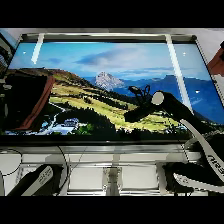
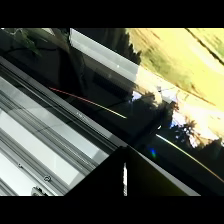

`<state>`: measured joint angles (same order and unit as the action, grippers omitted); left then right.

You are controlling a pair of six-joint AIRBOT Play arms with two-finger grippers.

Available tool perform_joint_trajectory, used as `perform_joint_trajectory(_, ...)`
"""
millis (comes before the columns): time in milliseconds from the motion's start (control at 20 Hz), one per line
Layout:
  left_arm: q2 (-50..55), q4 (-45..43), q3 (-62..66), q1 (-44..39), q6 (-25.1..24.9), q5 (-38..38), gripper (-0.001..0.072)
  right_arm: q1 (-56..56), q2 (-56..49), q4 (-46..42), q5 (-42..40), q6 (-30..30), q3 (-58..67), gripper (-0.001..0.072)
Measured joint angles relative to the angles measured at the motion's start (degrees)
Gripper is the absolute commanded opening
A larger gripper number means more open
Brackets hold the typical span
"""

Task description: Fold the clothes and pants, and hang the long-sleeved shirts on hangers.

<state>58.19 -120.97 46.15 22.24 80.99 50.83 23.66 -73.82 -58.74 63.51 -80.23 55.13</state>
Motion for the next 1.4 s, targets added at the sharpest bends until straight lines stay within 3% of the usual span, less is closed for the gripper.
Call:
perform_joint_trajectory(450,0.94,2.29,-0.31,-1.55,-1.42,0.55,0.0555,0.00,0.00,0.02,-0.35,0.00,0.00,0.0028)
perform_joint_trajectory(950,3.50,-1.62,-0.31,1.11,-2.10,-0.04,0.0552,0.00,0.00,0.04,-0.17,-0.02,0.00,0.0027)
perform_joint_trajectory(1100,3.89,-1.66,-0.39,2.51,-2.12,-0.55,0.0360,0.00,0.00,0.02,-0.17,-0.02,0.00,0.0028)
perform_joint_trajectory(1200,4.63,-1.36,-0.63,2.91,-2.14,-0.94,0.0345,0.00,0.00,0.02,-0.22,-0.02,0.00,0.0028)
perform_joint_trajectory(1250,5.18,-1.25,-0.74,3.04,-2.14,-1.07,0.0256,0.00,0.00,0.02,-0.22,-0.02,0.00,0.0028)
perform_joint_trajectory(1300,5.64,-0.98,-0.83,3.10,-2.14,-1.18,0.0028,0.00,0.00,0.04,-0.26,-0.02,0.00,0.0028)
perform_joint_trajectory(1400,6.21,-0.92,-0.92,3.21,-2.23,-1.33,0.0035,0.00,0.00,0.02,-0.31,-0.04,0.00,0.0028)
